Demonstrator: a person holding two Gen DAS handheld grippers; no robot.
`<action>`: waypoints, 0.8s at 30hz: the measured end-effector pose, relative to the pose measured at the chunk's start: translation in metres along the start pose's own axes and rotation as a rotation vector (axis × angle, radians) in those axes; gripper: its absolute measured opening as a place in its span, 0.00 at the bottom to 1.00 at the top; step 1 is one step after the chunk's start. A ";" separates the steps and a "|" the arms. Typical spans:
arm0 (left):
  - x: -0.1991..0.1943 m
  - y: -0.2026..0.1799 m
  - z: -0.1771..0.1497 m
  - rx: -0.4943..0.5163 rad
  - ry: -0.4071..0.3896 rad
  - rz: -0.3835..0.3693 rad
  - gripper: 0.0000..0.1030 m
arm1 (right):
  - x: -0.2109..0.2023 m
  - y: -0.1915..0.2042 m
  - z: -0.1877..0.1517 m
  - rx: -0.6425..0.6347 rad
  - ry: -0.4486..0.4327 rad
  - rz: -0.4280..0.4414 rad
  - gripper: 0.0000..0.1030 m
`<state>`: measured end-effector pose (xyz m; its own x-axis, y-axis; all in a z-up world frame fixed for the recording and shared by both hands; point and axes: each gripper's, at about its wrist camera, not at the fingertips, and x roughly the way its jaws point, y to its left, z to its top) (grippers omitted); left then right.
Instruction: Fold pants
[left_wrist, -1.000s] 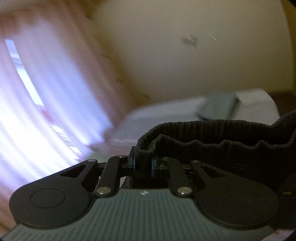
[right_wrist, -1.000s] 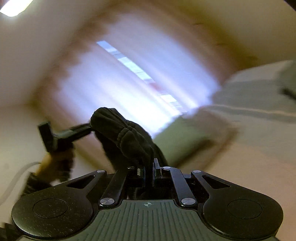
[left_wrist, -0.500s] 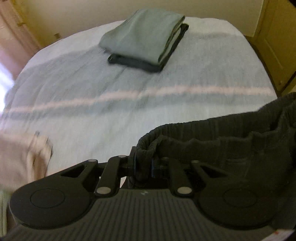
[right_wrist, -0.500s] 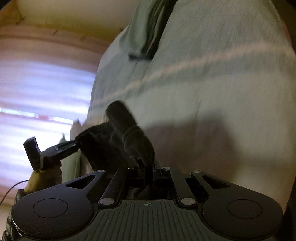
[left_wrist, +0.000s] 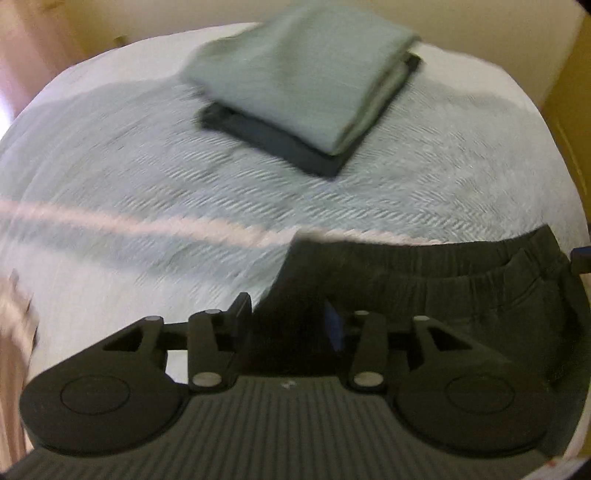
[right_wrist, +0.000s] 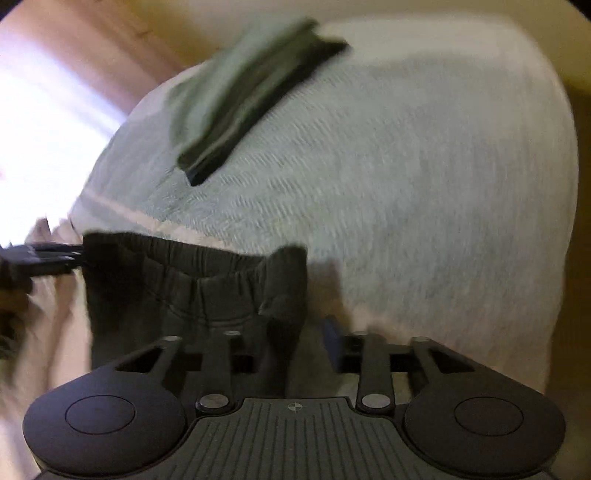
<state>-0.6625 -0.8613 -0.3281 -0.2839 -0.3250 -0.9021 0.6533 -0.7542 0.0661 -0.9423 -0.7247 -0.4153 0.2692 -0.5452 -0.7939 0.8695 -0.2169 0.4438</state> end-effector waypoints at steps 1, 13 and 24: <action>-0.009 0.009 -0.011 -0.034 -0.002 0.013 0.37 | -0.003 0.007 0.000 -0.055 -0.010 -0.007 0.36; -0.059 -0.003 -0.189 -0.267 0.089 0.008 0.39 | 0.097 0.111 0.022 -0.751 0.216 0.242 0.47; -0.055 -0.046 -0.227 -0.426 0.064 -0.050 0.39 | 0.130 0.106 0.037 -0.819 0.360 0.269 0.00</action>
<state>-0.5176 -0.6789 -0.3782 -0.2873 -0.2477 -0.9253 0.8749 -0.4610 -0.1483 -0.8303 -0.8485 -0.4558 0.4972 -0.1808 -0.8486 0.7430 0.5938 0.3088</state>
